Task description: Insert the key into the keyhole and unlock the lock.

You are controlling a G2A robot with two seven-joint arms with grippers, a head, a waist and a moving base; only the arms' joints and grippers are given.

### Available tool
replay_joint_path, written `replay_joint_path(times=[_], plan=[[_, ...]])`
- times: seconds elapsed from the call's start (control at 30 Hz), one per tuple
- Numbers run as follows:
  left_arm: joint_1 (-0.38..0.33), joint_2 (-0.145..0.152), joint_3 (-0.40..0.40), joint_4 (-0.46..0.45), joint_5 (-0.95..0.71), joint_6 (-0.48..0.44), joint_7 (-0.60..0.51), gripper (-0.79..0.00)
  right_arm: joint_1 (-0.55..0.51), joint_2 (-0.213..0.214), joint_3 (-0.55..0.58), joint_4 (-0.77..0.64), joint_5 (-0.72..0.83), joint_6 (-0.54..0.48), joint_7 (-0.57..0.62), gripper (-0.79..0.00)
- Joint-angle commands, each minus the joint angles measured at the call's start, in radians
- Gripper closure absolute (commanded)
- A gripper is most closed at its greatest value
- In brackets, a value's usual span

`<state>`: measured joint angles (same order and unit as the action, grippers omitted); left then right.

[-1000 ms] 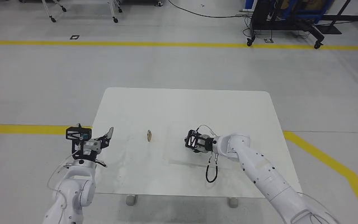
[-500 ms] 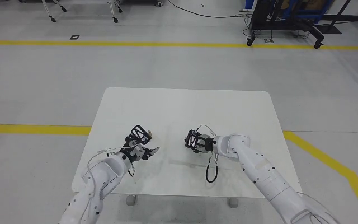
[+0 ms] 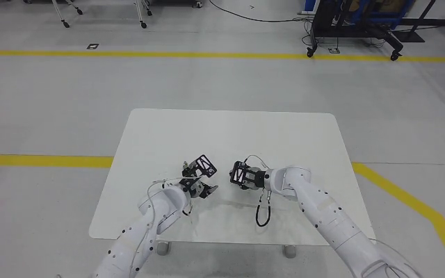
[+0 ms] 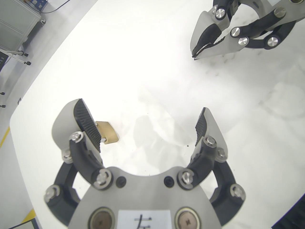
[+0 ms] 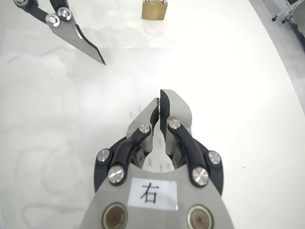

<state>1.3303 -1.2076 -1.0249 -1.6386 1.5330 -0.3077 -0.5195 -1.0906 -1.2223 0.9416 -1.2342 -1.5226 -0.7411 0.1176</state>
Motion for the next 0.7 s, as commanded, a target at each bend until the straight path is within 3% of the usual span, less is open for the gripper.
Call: replay_joint_path(times=[0.0, 0.37, 0.67], plan=[[-0.015, -0.006, 0.019, 0.020, -0.002, 0.017, 0.002, -0.785, 0.000, 0.000, 0.000, 0.000, 0.000, 0.000, 0.000, 0.000], [-0.073, -0.035, 0.090, 0.098, 0.017, 0.102, -0.007, -0.785, 0.000, 0.000, 0.000, 0.000, 0.000, 0.000, 0.000, 0.000], [-0.083, -0.044, 0.097, 0.124, 0.015, 0.115, -0.006, -0.785, 0.000, 0.000, 0.000, 0.000, 0.000, 0.000, 0.000, 0.000]])
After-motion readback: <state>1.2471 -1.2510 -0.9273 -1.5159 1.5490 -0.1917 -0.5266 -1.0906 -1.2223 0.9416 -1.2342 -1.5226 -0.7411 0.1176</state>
